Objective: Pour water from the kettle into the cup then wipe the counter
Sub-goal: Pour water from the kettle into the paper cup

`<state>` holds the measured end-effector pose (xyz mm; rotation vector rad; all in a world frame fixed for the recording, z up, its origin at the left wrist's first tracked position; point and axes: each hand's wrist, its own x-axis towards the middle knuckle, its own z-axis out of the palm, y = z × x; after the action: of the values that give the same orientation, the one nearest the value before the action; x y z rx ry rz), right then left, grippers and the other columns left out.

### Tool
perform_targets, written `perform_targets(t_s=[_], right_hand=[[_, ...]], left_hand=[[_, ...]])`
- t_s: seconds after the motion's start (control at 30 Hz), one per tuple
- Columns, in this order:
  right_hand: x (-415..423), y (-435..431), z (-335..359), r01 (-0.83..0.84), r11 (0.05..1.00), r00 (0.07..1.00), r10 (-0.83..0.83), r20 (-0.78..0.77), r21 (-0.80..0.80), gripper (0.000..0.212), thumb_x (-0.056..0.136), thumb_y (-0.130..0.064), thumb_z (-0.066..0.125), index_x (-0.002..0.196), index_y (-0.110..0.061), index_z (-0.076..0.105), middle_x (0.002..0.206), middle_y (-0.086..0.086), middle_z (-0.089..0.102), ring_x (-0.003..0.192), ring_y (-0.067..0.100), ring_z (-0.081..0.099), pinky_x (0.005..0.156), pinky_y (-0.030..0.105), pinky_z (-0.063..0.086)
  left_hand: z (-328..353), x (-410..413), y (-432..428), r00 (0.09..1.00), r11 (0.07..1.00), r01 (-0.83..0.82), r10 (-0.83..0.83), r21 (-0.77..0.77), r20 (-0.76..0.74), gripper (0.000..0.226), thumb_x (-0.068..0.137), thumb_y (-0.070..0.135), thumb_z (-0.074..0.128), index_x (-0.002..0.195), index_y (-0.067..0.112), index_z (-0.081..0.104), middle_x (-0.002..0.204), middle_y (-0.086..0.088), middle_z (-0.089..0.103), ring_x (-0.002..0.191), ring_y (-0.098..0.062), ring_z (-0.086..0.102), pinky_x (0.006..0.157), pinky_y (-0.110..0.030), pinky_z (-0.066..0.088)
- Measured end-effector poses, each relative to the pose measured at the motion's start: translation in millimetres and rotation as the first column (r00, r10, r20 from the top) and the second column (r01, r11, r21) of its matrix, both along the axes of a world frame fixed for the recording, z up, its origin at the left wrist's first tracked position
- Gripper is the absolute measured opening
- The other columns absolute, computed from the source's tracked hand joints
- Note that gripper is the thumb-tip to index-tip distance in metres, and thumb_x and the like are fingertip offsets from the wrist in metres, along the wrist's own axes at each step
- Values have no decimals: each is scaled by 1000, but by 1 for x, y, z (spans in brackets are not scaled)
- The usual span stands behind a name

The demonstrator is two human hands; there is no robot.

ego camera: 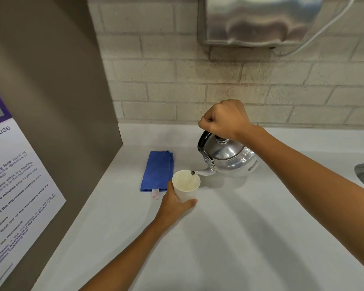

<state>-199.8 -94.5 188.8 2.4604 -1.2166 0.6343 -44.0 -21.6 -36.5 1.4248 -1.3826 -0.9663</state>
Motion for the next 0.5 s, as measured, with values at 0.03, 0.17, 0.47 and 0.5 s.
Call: perform_targets(t_s=[0.03, 0.17, 0.47, 0.5], right_hand=[[1, 1, 1, -2, 1000, 1000, 2, -11, -2, 45, 74, -16, 50, 40, -18, 20, 40, -3, 17, 43, 15, 15, 46, 23, 14], [4, 3, 4, -9, 1000, 999, 9, -34, -10, 42, 73, -16, 50, 41, -17, 22, 40, -3, 15, 42, 14, 13, 46, 22, 13], [10, 6, 5, -36, 998, 997, 31, -77, -54, 45, 71, -14, 50, 40, -17, 17, 38, -5, 11, 41, 14, 11, 46, 20, 12], [9, 6, 5, -35, 998, 996, 31, -79, -54, 45, 71, -14, 50, 40, -17, 18, 38, -5, 12, 40, 13, 10, 47, 20, 11]], left_hand=[[0, 0, 0, 1000, 1000, 1, -1, -1, -2, 83, 66, 21, 81, 129, 24, 26, 119, 6, 42, 108, -14, 44, 86, -26, 38], [-1, 1, 0, 1000, 1000, -2, 2, -3, 1, 83, 66, 21, 81, 128, 24, 26, 118, 8, 42, 107, -12, 43, 85, -24, 37], [-3, 1, -1, 1000, 1000, -6, 6, -5, -12, 78, 66, 22, 81, 119, 36, 25, 114, 11, 44, 103, -10, 46, 79, -18, 39], [-3, 1, -1, 1000, 1000, -6, 6, -5, -13, 78, 65, 23, 81, 119, 36, 26, 113, 12, 44, 102, -9, 46, 77, -14, 38]])
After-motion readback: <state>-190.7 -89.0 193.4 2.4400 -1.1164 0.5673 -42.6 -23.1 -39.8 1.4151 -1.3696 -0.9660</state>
